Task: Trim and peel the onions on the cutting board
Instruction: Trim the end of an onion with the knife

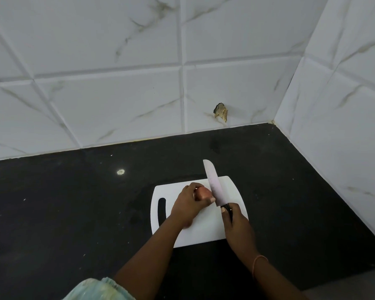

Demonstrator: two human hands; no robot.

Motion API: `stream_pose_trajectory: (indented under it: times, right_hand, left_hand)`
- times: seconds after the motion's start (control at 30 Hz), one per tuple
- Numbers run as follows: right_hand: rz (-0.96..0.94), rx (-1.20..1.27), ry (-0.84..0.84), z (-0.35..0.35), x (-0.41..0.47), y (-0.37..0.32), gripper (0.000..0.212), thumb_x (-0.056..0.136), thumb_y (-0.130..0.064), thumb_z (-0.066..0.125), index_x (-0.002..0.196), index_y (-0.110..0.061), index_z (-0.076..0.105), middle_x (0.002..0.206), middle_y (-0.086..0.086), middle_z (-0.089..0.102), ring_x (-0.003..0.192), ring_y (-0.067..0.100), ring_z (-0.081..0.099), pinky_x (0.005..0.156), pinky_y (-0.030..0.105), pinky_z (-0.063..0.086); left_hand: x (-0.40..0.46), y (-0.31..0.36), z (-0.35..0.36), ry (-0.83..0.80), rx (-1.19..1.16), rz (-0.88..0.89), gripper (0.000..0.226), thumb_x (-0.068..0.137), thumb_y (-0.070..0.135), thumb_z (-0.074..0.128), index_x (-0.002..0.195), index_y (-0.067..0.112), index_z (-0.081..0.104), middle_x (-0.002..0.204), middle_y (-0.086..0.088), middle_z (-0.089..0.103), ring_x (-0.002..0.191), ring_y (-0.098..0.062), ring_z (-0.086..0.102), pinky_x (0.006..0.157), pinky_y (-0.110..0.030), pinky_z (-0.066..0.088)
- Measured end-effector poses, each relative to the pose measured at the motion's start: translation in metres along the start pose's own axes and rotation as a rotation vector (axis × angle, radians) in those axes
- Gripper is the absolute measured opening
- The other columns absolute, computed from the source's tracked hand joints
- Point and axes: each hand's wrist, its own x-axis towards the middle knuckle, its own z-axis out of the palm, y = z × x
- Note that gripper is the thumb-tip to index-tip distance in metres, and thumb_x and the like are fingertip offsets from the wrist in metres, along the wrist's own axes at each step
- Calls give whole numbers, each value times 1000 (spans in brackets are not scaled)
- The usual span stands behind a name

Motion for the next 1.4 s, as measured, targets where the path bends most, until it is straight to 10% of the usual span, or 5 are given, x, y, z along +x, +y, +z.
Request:
stream_pose_trajectory:
  times: [0.27, 0.57, 0.9, 1.27, 1.4]
  right_hand:
    - [-107, 260, -300, 2, 33, -15, 69, 71, -16, 84, 122, -33, 42, 118, -19, 58, 107, 3, 59, 89, 19, 50]
    - [-132, 295, -247, 22, 45, -23, 61, 77, -29, 81, 123, -35, 42, 119, -18, 54, 114, 12, 56, 97, 33, 50]
    - [-99, 359, -212, 21, 42, -18, 59, 78, -31, 80, 124, -29, 43, 122, -10, 56, 114, 12, 56, 98, 32, 48]
    - [-87, 392, -202, 17, 38, -20, 53, 77, -30, 81, 112, -42, 44, 112, -19, 56, 103, 11, 59, 84, 45, 57]
    - [-98, 375, -201, 11, 32, -20, 56, 75, -24, 83, 117, -33, 46, 109, -20, 58, 104, 3, 58, 87, 26, 52]
  left_hand:
    - [9, 0, -21, -186, 62, -41, 67, 75, 46, 81, 134, 29, 52, 131, 7, 59, 119, -16, 54, 100, -33, 46]
    - [-18, -18, -72, -494, 414, -73, 71, 72, 37, 85, 134, 37, 51, 130, 7, 48, 120, -17, 48, 100, -34, 47]
    - [-2, -49, -85, 222, 199, -113, 53, 69, 37, 86, 116, 34, 61, 113, 12, 58, 102, -12, 58, 89, -31, 51]
    - [-2, -50, -77, 253, 315, -206, 84, 73, 50, 80, 145, 35, 40, 146, 0, 41, 135, -27, 37, 109, -48, 37]
    - [-21, -14, -65, 429, 281, 66, 64, 81, 45, 75, 139, 34, 49, 132, 9, 43, 123, -12, 40, 101, -32, 40]
